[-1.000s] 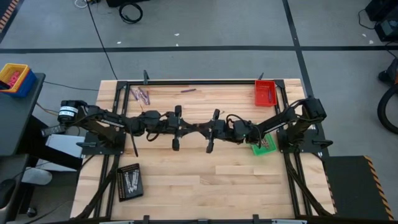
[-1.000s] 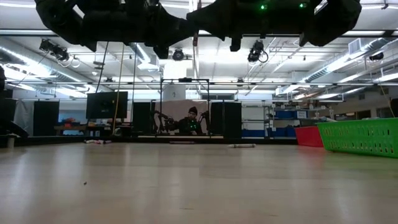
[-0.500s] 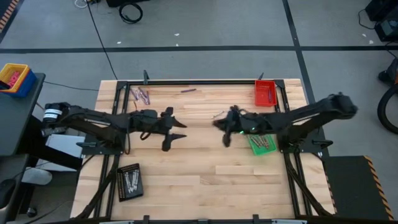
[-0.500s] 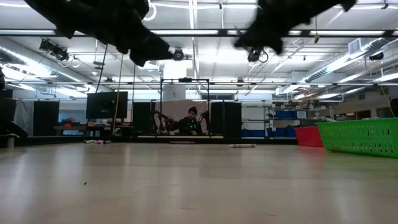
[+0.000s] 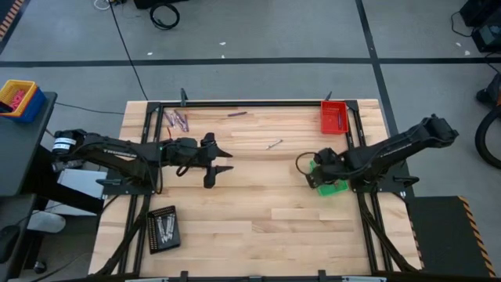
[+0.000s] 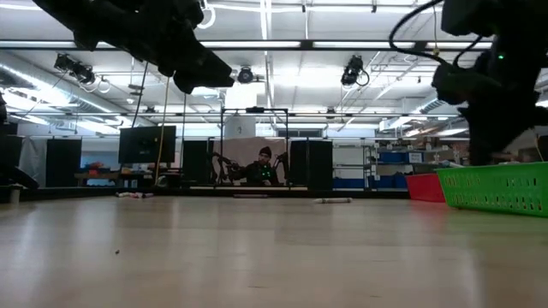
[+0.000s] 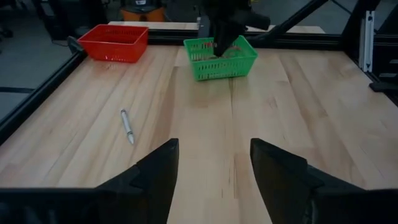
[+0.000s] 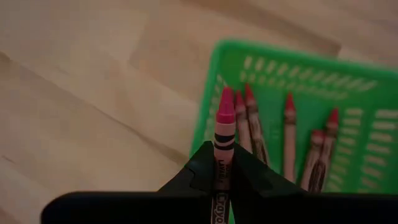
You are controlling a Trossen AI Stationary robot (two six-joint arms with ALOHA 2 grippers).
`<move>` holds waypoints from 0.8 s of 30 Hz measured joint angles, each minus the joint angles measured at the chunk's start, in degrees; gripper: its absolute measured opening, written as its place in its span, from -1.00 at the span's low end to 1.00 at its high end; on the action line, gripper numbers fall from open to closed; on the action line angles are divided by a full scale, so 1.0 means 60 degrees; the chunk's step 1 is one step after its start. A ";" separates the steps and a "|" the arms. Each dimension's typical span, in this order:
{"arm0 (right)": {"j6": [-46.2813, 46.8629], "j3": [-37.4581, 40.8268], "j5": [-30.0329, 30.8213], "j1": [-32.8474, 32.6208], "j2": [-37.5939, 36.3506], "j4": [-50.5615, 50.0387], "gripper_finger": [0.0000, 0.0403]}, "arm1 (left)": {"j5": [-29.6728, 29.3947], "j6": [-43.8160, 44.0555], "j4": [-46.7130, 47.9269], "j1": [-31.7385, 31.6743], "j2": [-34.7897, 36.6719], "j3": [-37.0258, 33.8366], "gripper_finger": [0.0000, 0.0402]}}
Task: Sort crayons
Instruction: Put the pink crayon into the green bin, then put the white crayon into the black bin
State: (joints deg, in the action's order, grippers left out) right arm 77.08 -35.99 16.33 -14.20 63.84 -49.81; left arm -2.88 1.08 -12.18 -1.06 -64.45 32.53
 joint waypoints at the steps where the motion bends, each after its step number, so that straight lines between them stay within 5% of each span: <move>1: 0.0146 0.0083 -0.0057 -0.0085 0.0051 -0.0002 -0.83 | -0.0003 0.0000 0.0000 0.0000 0.0000 0.0000 0.06; 11: 0.0823 0.1129 -0.0817 -0.0030 0.0694 0.0148 -0.63 | 0.0000 0.0186 -0.0067 0.0000 -0.0003 0.0000 0.06; 17: -0.0930 -0.0084 -0.1375 0.0413 0.0391 -0.0816 -0.35 | 0.0007 0.0365 -0.0066 0.0007 -0.0003 0.0000 0.06; 21: -0.2732 -0.1992 0.0569 0.0691 0.0183 -0.1305 -0.27 | 0.0000 0.0367 -0.0162 -0.0026 -0.0003 0.0000 0.06; 24: -0.5810 -0.2976 0.2187 0.0824 0.0219 0.0174 -0.26 | -0.0003 0.0368 -0.0515 -0.0044 -0.0005 0.0000 0.06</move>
State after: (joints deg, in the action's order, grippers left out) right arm 42.22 -53.84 29.45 -9.26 65.16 -48.77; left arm -2.90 3.29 -15.27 -1.32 -64.48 32.53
